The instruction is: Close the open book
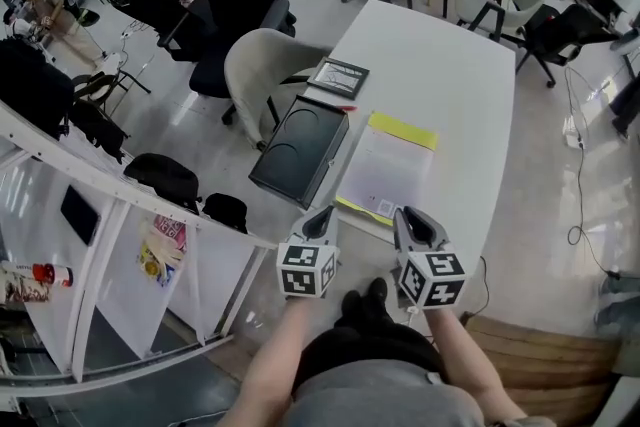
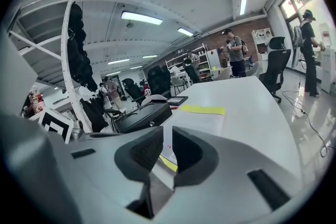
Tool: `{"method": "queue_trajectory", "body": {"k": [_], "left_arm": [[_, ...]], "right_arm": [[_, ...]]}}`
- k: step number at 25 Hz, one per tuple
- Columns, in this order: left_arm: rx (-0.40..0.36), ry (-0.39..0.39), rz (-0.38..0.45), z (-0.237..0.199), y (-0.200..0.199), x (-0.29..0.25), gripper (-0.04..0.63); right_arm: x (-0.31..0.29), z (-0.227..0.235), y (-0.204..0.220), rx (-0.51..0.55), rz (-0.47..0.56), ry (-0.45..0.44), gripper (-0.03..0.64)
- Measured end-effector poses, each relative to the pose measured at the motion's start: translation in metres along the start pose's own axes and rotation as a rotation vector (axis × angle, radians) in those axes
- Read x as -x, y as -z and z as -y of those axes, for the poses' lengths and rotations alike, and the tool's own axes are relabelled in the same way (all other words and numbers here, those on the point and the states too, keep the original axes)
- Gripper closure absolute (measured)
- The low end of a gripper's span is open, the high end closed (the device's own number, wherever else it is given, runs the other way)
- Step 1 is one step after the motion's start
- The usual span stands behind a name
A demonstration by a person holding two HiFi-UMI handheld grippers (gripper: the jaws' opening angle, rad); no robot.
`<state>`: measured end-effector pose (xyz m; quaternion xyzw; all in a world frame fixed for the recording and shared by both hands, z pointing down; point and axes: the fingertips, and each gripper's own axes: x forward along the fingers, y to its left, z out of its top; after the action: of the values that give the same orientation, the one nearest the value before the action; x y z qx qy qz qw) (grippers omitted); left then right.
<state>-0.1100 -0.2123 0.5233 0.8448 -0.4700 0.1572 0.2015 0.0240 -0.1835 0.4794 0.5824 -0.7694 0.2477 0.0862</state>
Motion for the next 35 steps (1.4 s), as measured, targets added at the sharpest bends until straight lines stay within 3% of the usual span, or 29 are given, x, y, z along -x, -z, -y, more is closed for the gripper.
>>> {"method": "queue_trajectory", "body": {"k": [5, 35], "left_arm": [[0.014, 0.0, 0.011, 0.0, -0.001, 0.003, 0.589], [-0.022, -0.028, 0.049, 0.003, -0.017, 0.013, 0.589]], "right_arm": [[0.007, 0.005, -0.003, 0.004, 0.03, 0.035, 0.612], [0.028, 0.012, -0.006, 0.052, 0.091, 0.063, 0.614]]}}
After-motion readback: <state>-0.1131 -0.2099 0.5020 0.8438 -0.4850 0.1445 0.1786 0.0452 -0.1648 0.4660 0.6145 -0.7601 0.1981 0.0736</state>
